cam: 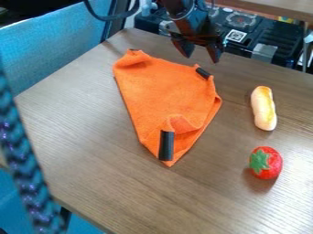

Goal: Unfold the cloth from top right to bottom left

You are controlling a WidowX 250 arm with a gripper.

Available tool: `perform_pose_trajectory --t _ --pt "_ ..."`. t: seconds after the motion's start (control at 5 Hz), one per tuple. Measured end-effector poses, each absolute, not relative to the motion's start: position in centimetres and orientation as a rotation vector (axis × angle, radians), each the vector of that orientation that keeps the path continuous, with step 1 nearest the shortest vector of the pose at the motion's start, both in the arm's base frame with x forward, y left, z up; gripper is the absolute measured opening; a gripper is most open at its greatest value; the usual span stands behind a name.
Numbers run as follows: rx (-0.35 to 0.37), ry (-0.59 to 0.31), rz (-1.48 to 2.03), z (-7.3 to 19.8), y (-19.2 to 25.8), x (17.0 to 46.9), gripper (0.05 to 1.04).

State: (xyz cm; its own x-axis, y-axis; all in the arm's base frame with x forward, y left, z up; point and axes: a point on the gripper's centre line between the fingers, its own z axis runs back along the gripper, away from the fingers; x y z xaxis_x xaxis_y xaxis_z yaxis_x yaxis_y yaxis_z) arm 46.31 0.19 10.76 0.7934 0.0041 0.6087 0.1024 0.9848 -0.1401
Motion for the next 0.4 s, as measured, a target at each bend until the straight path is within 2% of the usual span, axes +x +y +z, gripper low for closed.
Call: perform_pose_trajectory --t 0.4 --pt "-0.166 -0.615 0.026 8.4 0.6 46.4 1.0"
